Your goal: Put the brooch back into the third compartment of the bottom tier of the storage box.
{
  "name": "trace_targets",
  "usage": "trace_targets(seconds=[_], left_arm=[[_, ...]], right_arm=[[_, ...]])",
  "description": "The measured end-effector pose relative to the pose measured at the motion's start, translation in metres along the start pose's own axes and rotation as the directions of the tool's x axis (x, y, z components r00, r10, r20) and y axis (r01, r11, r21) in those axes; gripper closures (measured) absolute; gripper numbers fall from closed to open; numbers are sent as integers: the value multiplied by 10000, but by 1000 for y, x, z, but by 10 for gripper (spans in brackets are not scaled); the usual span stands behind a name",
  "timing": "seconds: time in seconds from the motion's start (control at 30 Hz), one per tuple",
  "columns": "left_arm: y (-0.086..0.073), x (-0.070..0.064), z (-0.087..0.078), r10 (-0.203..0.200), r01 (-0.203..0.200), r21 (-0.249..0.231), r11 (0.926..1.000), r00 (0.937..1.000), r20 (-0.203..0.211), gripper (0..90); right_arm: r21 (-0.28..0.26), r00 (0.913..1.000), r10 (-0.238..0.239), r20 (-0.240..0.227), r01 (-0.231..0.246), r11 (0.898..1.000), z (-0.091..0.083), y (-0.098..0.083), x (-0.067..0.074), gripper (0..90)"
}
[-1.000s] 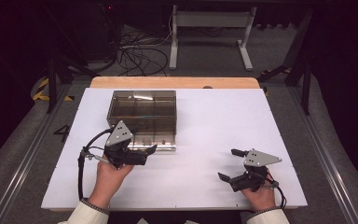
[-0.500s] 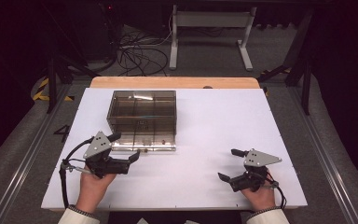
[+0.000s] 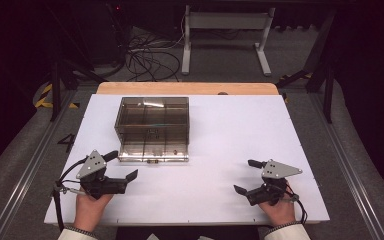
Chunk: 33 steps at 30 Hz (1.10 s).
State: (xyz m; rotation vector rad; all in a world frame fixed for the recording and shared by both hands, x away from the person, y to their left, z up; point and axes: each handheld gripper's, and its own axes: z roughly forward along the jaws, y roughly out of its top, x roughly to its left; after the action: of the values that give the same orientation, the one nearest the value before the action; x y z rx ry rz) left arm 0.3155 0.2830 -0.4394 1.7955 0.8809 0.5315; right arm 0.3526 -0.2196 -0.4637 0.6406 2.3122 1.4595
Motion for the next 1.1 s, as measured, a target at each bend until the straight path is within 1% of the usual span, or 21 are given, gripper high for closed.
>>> trace_targets(seconds=[0.2, 0.23, 0.27, 0.47, 0.57, 0.73, 0.8, 0.83, 0.9, 1.0, 1.1], left_arm=[[-12, 6, -4, -143, 144, 126, 9998, 9998, -100, 45], [-14, 8, -4, -111, 112, 140, 9998, 9999, -107, 44], [-16, 8, -5, -177, 179, 152, 9997, 9998, -88, 43], [-27, 12, -10, -57, 60, 196, 9998, 9999, -157, 36], [-32, 14, -14, -99, 103, 188, 9998, 9997, -202, 31], [-41, 15, -19, -300, 304, 163, 9994, 9993, -238, 31], [-45, 15, -20, -355, 356, 56, 9993, 9991, -241, 30], [-46, 15, -21, -356, 356, -21, 9994, 9992, -186, 29], [-46, 15, -21, -291, 289, -117, 9995, 9994, -204, 26], [-45, 16, -19, -218, 217, -62, 9997, 9994, -285, 26], [-44, 17, -19, -275, 272, -91, 9996, 9990, -338, 26]], right_arm=[[-2, 10000, -8, -7, 8, 10000, 0, 0, 0, 6], [-5, 10000, -6, -7, 6, 10000, 0, 0, 0, 6], [-6, 10000, -5, -8, 5, 10000, 0, 0, 0, 6], [-21, 10000, -10, -29, 10, 10000, 0, 0, 0, 6], [-8, 10000, -35, -26, 35, 10000, 0, 0, 0, 6], [-5, 10000, -35, -36, 35, 10000, 0, 0, 0, 6], [-5, 10000, -35, -36, 35, 10000, 0, 0, 0, 6], [-8, 10000, -36, -45, 36, 10000, 0, 0, 0, 6], [-1, 10000, -52, -48, 52, 10000, 0, 0, 0, 6], [-2, 10000, -58, -62, 58, 10000, 0, 0, 0, 6], [-18, 10000, -41, -87, 41, 10000, 0, 0, 0, 6]])
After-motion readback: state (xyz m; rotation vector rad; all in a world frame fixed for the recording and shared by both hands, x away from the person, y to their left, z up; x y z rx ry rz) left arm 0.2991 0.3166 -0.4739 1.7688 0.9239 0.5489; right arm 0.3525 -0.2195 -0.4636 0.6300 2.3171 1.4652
